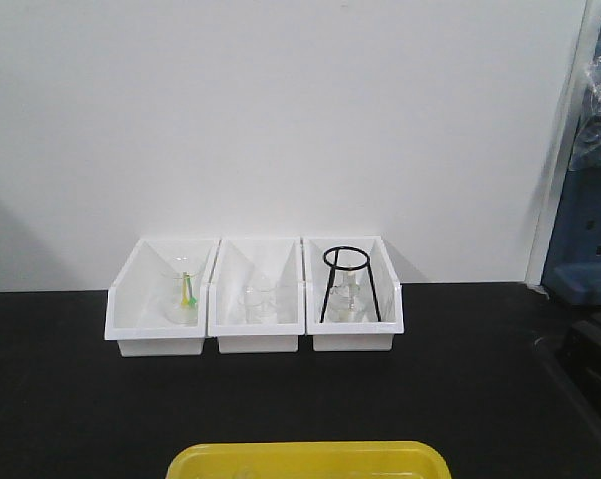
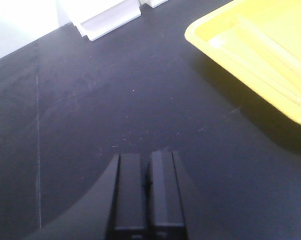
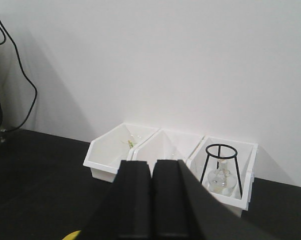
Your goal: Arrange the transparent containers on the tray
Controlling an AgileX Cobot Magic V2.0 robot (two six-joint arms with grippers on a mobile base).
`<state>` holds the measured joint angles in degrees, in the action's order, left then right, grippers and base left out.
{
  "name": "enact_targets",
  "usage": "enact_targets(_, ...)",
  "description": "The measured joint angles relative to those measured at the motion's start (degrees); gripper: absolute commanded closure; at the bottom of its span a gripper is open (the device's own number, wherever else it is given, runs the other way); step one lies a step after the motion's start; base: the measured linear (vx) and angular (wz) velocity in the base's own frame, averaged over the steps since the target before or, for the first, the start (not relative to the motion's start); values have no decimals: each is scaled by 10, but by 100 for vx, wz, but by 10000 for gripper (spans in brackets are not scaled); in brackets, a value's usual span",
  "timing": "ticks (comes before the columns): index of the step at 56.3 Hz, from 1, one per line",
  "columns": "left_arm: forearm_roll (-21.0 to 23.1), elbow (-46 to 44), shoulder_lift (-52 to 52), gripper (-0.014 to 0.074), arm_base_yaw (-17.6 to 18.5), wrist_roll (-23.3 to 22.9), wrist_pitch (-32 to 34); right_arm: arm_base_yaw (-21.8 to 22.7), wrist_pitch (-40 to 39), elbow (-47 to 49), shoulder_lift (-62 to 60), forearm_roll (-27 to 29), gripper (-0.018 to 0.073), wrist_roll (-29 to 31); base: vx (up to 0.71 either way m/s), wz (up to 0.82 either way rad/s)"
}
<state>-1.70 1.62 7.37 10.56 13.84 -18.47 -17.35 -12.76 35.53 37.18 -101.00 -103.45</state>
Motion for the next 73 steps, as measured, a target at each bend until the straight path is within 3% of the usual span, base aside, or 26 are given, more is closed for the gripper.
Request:
enact_targets(31, 0, 0, 0, 602, 0, 0, 0, 0, 0, 0, 0, 0, 572, 0, 0, 0)
enact_targets(42, 0, 0, 0, 602, 0, 0, 0, 0, 0, 0, 0, 13, 572, 63, 0, 0)
enact_targets(47, 0, 0, 0, 602, 0, 0, 0, 0, 2, 0, 0, 74, 572, 139, 0, 0)
enact_targets(51, 0, 0, 0, 602, 0, 0, 0, 0, 12, 0, 0, 151, 572, 234, 0, 0)
enact_targets(64, 0, 0, 0, 602, 0, 0, 0, 0, 106, 0, 0, 511, 572, 568, 0, 0)
enact_targets(73, 0, 0, 0, 602, 0, 0, 0, 0, 183, 0, 0, 674, 572, 723, 0, 0)
